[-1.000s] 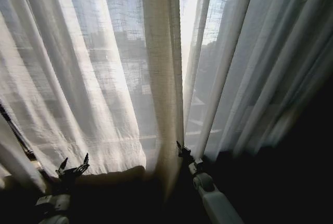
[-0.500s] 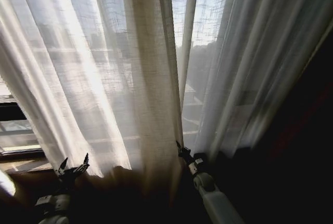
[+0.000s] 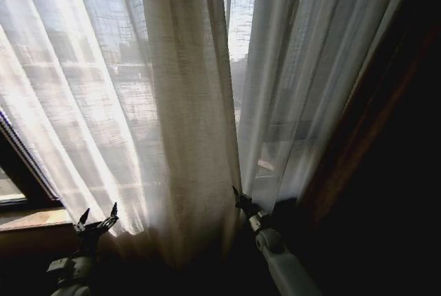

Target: Open the curtains by pulling them apart, changing their state from closed to fully open.

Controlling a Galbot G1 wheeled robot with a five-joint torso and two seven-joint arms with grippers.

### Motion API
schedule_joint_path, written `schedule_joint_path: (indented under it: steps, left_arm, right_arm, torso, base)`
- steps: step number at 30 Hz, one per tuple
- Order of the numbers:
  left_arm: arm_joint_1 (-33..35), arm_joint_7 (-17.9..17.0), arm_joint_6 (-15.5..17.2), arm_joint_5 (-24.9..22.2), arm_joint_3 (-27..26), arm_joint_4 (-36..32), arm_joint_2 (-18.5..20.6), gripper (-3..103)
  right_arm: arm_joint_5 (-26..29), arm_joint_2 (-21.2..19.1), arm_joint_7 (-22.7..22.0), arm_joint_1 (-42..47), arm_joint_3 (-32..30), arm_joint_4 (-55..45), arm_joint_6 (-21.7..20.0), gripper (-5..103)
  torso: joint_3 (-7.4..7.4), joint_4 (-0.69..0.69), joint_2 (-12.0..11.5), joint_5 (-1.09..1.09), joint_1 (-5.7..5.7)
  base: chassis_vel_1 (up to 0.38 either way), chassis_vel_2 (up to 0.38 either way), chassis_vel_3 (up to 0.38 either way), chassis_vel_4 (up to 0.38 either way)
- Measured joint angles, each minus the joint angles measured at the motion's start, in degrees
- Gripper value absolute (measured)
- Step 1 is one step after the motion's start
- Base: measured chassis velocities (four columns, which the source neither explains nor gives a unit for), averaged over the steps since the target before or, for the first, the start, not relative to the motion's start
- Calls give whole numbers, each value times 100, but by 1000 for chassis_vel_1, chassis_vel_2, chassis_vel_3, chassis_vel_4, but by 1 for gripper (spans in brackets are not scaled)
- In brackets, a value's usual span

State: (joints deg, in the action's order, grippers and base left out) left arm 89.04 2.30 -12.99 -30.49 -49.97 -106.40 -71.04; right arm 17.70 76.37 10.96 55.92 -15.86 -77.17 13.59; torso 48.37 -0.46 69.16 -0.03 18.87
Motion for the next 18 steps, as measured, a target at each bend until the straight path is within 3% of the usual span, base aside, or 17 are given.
schedule_joint_path:
  steps: [12, 18]
  left_arm:
    - [-1, 0, 0, 0, 0, 0, 0, 100]
    - [0, 0, 0, 0, 0, 0, 0, 100]
  right_arm:
    - [-6, -11, -26, 16, -2, -19, 14, 0]
    - [-84, 22, -260, 12, 55, -13, 106, 0]
  torso:
    - [0, 0, 0, 4, -1]
    - [0, 0, 0, 0, 0]
  base:
    - [-371, -323, 375, 337]
    - [-386, -319, 386, 328]
